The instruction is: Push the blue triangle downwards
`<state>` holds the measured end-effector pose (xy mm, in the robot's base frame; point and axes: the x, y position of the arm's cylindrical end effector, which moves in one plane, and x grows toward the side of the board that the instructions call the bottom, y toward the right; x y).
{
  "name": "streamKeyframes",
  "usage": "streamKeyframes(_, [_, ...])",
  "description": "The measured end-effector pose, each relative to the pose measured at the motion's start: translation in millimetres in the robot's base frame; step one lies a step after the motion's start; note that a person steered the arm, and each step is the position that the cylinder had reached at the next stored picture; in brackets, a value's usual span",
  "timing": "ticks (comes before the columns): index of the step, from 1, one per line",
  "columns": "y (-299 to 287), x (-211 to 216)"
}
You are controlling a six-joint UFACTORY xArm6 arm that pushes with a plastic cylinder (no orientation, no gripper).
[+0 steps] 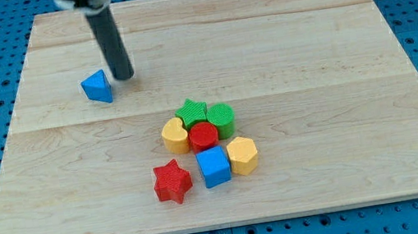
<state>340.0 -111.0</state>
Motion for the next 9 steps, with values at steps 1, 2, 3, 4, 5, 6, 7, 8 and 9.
streamKeyframes(1, [-47,-10])
streamKeyframes(2, [-41,62])
streamKeyframes(3, [15,122])
streamKeyframes(4, [-41,95])
streamKeyframes(5, [-49,90])
streamKeyframes(6, [-80,149])
streamKeyframes(7, [-109,170])
streamKeyframes(8, [-120,193])
streamKeyframes(9, [-91,220])
